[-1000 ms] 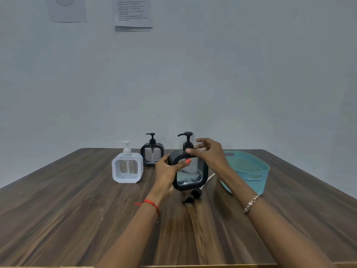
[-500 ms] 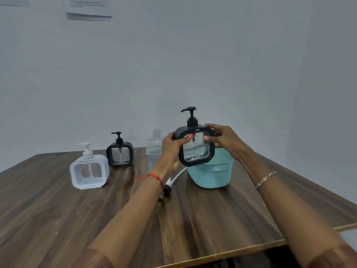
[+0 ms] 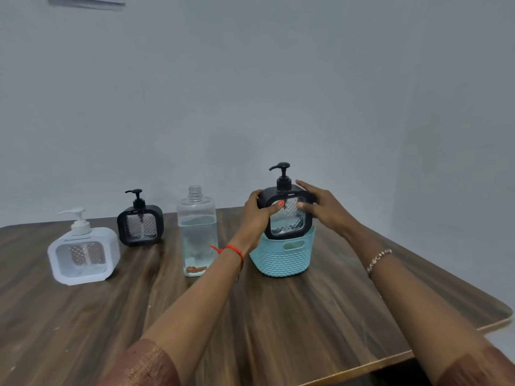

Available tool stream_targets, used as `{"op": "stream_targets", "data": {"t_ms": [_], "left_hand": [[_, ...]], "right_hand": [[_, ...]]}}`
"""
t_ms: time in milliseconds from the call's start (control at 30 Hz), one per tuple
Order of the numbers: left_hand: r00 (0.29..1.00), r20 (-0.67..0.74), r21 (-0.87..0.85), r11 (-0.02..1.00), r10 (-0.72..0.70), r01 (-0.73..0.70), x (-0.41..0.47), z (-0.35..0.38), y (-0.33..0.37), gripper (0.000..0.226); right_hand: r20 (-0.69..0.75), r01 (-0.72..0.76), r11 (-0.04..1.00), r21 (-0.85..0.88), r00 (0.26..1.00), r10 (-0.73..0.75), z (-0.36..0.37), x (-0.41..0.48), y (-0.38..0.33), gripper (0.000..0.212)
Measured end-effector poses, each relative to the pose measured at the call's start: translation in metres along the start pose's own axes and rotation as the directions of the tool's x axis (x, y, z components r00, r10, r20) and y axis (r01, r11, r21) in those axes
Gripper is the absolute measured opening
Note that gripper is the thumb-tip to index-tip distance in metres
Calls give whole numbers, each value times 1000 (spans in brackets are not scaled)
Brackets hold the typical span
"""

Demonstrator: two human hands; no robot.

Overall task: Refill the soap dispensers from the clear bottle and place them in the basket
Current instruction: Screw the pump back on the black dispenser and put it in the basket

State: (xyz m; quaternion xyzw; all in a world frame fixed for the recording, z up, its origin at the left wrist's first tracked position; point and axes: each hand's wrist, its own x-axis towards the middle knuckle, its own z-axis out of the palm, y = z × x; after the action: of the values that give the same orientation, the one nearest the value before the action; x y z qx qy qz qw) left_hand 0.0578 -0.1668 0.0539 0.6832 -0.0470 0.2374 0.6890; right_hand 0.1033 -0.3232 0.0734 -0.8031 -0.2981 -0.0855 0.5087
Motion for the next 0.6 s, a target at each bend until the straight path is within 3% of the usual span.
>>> {"op": "stream_targets", "data": {"t_ms": [233, 400, 500, 600], "left_hand": [[1000, -4, 230, 973, -1, 2, 1, 2, -26, 37], [997, -73, 594, 804, 28, 21, 0, 3, -47, 39], [998, -68, 622, 782, 11, 34, -5, 3, -50, 43], [999, -47, 605, 795, -9, 36, -6, 0, -52, 27]], "right_hand": [[16, -56, 988, -145, 998, 59, 8, 1, 32, 51], [50, -73, 966, -247, 995, 88, 10, -2, 42, 46], [41, -44, 932, -358, 997, 63, 12, -3, 44, 40], [41, -33, 908, -418, 998, 55, 13, -2, 45, 39]]}}
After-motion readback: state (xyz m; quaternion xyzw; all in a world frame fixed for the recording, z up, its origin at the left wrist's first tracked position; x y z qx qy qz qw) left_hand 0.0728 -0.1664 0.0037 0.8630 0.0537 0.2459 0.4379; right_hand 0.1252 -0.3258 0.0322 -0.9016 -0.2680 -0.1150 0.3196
